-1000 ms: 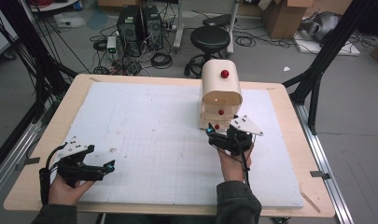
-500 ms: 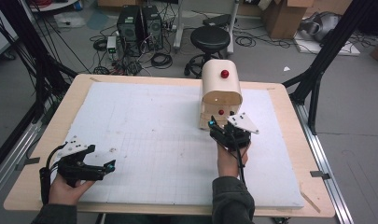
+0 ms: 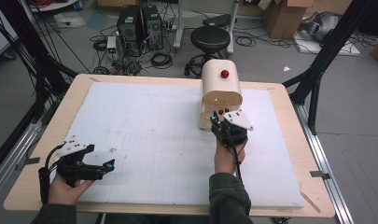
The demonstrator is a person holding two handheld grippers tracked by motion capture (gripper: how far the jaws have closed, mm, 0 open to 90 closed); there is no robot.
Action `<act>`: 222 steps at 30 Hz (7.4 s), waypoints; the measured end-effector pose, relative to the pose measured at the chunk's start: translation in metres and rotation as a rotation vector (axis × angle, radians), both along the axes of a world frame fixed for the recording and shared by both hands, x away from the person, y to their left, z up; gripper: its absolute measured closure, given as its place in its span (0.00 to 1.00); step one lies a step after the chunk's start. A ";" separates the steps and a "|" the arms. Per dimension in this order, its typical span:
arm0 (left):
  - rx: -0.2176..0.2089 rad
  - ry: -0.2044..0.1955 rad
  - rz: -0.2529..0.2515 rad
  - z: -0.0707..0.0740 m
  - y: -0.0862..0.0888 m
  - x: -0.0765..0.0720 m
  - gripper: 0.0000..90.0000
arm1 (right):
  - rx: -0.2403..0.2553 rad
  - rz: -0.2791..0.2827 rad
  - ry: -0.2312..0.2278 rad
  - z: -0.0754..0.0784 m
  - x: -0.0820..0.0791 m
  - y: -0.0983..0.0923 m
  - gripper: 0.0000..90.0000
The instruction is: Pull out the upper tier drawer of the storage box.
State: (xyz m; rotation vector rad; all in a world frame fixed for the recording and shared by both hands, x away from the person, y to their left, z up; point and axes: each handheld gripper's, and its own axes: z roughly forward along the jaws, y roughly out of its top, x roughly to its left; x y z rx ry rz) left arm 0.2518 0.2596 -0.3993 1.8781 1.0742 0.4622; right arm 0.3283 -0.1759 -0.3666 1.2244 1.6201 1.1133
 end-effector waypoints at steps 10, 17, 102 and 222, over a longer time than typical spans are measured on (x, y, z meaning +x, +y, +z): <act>-0.002 -0.003 0.006 0.001 0.000 0.000 0.02 | -0.015 -0.024 -0.004 -0.001 0.002 0.001 0.75; -0.003 -0.003 0.007 0.001 0.000 0.000 0.02 | -0.022 -0.021 0.002 -0.001 0.003 0.000 0.79; -0.013 -0.015 0.009 0.003 0.002 0.000 0.02 | 0.017 0.051 0.041 0.002 -0.013 -0.013 0.81; -0.006 -0.024 0.003 0.004 0.000 0.000 0.02 | 0.047 0.090 0.015 -0.003 -0.064 -0.017 0.81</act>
